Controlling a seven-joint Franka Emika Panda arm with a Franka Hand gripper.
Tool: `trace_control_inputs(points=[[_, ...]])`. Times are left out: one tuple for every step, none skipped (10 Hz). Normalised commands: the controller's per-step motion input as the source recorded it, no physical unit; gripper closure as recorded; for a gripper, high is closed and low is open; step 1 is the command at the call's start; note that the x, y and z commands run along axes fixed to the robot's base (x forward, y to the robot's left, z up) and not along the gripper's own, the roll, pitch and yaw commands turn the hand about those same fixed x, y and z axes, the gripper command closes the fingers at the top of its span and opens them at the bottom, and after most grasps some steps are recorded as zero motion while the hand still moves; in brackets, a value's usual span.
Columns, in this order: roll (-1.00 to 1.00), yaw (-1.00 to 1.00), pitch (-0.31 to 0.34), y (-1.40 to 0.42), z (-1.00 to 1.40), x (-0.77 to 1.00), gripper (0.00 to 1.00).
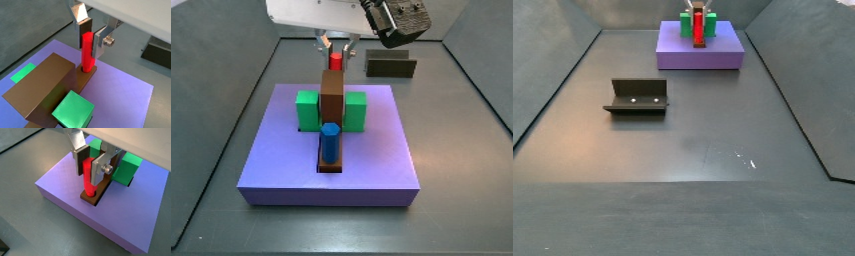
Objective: Pick up the red object. Move up. Move to above the board. Insert the red object.
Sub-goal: Insert the red object.
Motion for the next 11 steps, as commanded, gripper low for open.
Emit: trace_control_inputs(points=[[0.23, -0.05, 0.056, 0.0, -0.11, 0.03, 1.0], [0.31, 0.0, 0.083, -0.08, -0.01, 0.16, 1.0], [0.35, 0.0, 0.091, -0.15, 0.0, 0.18, 1.0], [0.32, 0.0, 0.08, -0.11, -0.03, 0.16, 1.0], [0.26, -0.04, 0.043, -0.07, -0.1, 0.17, 1.0], [0.19, -0.11, 0.013, 0.0, -0.18, 0.14, 1.0], [0.15, -0.15, 0.001, 0.0, -0.25, 0.01, 1.0], [0.14, -0.15, 0.026, 0.06, -0.25, 0.0, 1.0], [0.18, -0.21, 0.079, 0.11, -0.08, -0.03, 1.0], [0.19, -0.34, 0.093, 0.07, -0.01, -0.11, 1.0], [0.17, -0.38, 0.101, 0.04, 0.0, -0.11, 1.0]])
